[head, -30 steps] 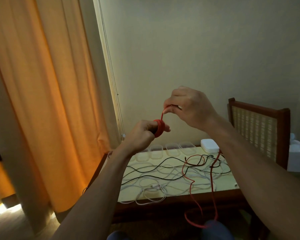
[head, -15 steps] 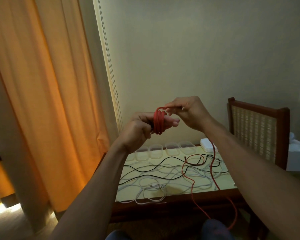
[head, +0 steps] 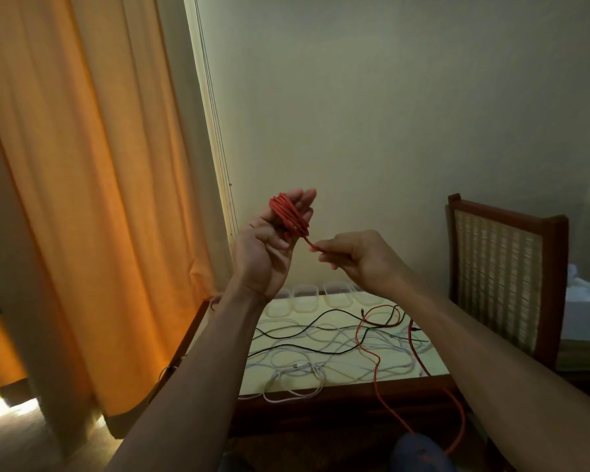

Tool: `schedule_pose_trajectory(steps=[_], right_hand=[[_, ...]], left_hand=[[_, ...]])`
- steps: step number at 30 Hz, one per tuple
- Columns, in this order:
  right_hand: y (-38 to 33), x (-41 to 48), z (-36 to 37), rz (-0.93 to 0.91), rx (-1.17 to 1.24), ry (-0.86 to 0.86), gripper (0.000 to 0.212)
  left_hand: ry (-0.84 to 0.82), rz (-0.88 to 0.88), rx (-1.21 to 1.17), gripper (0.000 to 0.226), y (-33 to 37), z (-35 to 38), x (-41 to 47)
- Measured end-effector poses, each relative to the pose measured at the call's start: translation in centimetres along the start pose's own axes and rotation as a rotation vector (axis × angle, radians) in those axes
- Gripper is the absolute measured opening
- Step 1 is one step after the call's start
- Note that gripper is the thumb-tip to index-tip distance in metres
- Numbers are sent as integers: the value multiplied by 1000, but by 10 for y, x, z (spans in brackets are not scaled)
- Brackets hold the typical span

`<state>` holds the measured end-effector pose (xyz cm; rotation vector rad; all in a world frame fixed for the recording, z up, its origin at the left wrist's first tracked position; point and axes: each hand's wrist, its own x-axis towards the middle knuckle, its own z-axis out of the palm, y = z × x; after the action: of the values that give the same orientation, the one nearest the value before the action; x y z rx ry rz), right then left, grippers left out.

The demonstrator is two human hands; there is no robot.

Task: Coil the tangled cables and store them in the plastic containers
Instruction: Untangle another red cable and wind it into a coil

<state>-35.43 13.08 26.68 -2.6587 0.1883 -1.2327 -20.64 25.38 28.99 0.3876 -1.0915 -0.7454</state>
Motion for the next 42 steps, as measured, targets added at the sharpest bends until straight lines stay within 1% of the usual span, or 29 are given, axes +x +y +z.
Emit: schedule_pose_trajectory(steps=[2,4,6,8,13,16,22,25,28,32,34,36,38,42], right_hand=[[-6,-4,-3,-52,-100,-11,22],[-10,-4,-4,-117,-193,1,22],[-13,-2,-6,-162,-281,-4,20],[-14,0,-8,-193,-334,1,18],[-22,4,-23,-268,-385,50,18],[-27,7,-33,-297,-403,64,16],[-31,13,-44,-345,-423,107,10],[-31,15,-48,-368,-429,122,14],[-30,20,-55,-375,-424,149,17],[-28,28,-56,-366,-389,175,18],[-29,33,-56,-369,-341,203,16],[-30,35,-56,-362,-279,234,13],[-31,38,-56,-342,-226,232,12],[-28,47,-53,-266,-96,182,14]], left_hand=[[69,21,125,76,-2,-5,2],[92,45,354,74,-3,-9,3],[43,80,629,74,-5,-9,0],[3,91,805,74,-6,-6,-2],[-78,100,986,75,0,-4,3],[-99,95,1085,75,4,-9,7],[-145,51,1214,72,6,-13,9],[-174,62,1274,66,7,-9,6],[-182,27,1315,56,6,-6,3],[-232,-76,1207,56,9,-8,8],[-258,-137,1163,48,11,-5,9],[-309,-161,1139,37,13,-1,6],[-340,-194,1112,35,14,-1,4],[-402,-223,1096,50,14,-3,5]])
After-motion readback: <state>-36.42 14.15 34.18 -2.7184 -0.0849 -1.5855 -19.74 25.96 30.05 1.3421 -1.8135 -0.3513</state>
